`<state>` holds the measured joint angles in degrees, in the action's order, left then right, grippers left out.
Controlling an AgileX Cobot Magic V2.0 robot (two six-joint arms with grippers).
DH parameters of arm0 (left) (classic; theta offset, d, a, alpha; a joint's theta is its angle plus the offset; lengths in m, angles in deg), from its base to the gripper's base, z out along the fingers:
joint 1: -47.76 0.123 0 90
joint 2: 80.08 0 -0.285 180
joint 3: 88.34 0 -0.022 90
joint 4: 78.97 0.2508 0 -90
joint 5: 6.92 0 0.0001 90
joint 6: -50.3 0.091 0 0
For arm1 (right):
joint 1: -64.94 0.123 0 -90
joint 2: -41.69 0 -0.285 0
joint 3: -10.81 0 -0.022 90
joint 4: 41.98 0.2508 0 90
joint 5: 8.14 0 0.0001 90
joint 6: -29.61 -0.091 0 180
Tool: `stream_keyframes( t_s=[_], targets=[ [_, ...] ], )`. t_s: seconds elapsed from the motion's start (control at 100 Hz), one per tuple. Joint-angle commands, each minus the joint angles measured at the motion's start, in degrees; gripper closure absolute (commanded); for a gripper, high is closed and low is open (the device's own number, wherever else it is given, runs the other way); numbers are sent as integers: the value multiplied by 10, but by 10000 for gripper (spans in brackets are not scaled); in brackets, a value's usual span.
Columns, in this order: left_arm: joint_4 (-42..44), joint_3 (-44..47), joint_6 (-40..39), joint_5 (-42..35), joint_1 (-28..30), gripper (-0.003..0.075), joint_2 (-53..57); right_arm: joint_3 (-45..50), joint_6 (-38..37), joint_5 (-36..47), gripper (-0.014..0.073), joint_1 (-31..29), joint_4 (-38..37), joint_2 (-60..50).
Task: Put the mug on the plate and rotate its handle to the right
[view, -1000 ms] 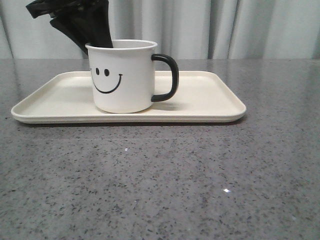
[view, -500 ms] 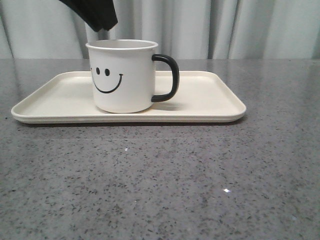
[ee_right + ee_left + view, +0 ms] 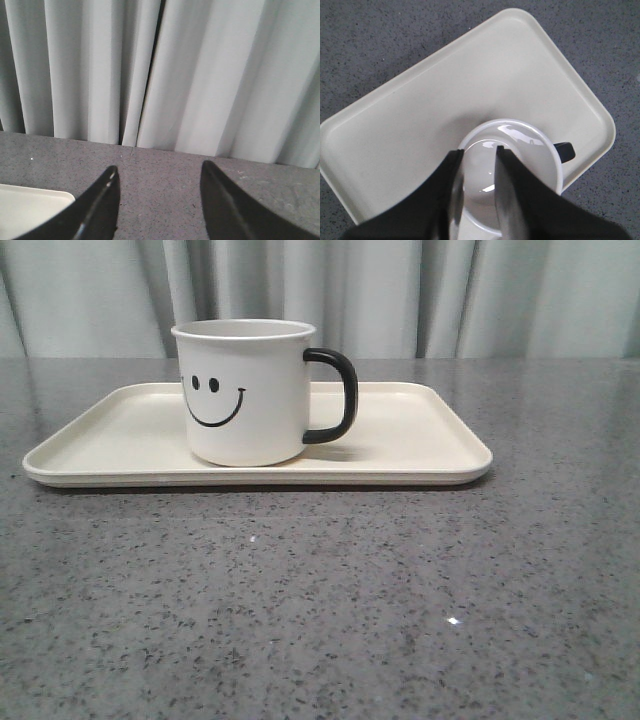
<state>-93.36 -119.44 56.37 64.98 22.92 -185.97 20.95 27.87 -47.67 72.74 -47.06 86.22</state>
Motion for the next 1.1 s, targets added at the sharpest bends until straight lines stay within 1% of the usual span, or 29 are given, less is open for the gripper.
stream_keyframes(
  t_s=[0.0,0.16,0.35,0.69,0.83,0.95,1.09],
  targets=[
    [-9,-20,-6,6,-3,562,50,-17,5,41,209,2,-9,8],
    [16,-20,-10,6,-3,562,98,-17,5,41,209,2,-9,8],
    [85,-20,-31,6,-3,562,173,-17,5,41,209,2,-9,8],
    [181,-18,-51,6,-3,562,318,-17,5,41,209,2,-9,8],
    [224,19,-61,6,-3,562,381,-17,5,41,209,2,-9,8],
    [255,78,-66,6,-3,564,441,-17,5,41,209,2,-9,8],
    [276,158,-96,6,-3,601,506,-17,5,41,209,2,-9,8]
  ],
)
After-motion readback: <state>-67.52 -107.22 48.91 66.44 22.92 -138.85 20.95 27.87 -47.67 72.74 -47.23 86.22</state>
